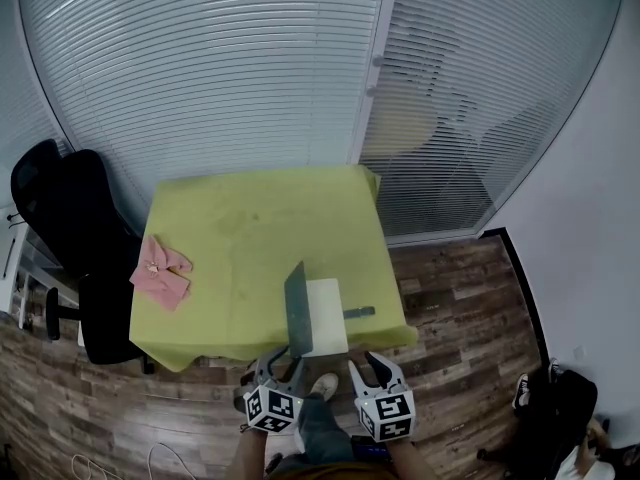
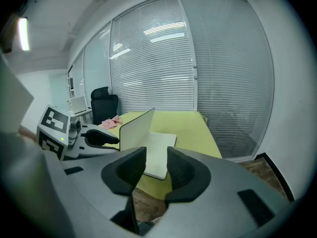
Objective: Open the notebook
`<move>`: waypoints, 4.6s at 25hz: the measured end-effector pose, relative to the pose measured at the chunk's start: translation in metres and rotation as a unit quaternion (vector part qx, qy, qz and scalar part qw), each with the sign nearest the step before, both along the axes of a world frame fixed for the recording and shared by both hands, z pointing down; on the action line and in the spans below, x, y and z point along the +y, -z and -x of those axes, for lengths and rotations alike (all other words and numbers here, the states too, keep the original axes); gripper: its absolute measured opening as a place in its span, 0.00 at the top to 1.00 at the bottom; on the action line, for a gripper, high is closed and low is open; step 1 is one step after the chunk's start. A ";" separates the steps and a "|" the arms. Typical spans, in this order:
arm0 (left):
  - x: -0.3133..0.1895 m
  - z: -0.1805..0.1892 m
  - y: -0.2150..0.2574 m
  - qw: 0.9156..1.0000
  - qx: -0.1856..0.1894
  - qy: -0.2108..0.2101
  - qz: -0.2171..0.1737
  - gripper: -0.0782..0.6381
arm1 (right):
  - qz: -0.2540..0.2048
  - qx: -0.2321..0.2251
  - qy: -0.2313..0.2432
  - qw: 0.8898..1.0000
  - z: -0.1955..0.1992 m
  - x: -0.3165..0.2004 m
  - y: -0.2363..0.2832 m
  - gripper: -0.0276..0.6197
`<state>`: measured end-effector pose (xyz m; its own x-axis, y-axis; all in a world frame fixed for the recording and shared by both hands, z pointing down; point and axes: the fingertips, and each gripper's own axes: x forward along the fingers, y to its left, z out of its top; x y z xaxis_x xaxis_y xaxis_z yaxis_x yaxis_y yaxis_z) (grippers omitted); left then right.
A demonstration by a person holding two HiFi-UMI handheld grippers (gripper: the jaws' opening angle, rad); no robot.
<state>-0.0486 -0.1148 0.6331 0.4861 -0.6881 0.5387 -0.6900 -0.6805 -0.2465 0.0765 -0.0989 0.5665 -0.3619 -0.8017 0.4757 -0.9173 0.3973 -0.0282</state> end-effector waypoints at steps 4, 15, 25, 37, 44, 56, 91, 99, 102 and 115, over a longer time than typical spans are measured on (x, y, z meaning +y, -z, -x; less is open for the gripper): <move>0.000 0.005 0.001 1.000 0.005 0.008 0.000 0.67 | 0.001 0.001 0.004 1.000 0.003 0.000 -0.001 0.73; 0.004 0.016 0.000 1.000 0.015 0.022 0.005 0.69 | 0.003 -0.002 0.007 1.000 0.007 0.002 -0.003 0.73; 0.005 0.025 -0.001 0.999 0.021 0.039 0.007 0.72 | 0.004 -0.006 0.013 1.000 0.009 0.002 -0.005 0.73; 0.005 0.030 -0.004 0.998 0.029 0.051 0.011 0.73 | 0.011 -0.008 0.014 1.000 0.008 0.000 -0.010 0.73; 0.006 0.037 -0.007 0.997 0.034 0.065 0.018 0.74 | 0.014 -0.009 0.018 1.000 0.009 -0.001 -0.012 0.74; 0.007 0.051 -0.016 0.993 0.061 0.098 0.034 0.75 | 0.023 -0.010 0.022 0.999 0.009 -0.005 -0.019 0.74; 0.012 0.072 -0.081 0.975 0.096 0.166 0.111 0.80 | 0.040 -0.005 0.022 0.999 0.003 -0.030 -0.041 0.75; 0.022 0.087 -0.061 0.959 0.164 0.208 0.100 0.81 | 0.016 -0.004 0.025 1.000 0.009 -0.025 -0.026 0.80; 0.025 0.098 -0.047 0.951 0.191 0.228 0.088 0.82 | -0.003 0.003 0.021 1.000 0.010 -0.021 -0.017 0.84; 0.014 0.105 0.061 0.929 0.282 0.238 0.003 0.86 | -0.079 0.006 -0.011 0.997 0.009 0.001 0.037 0.94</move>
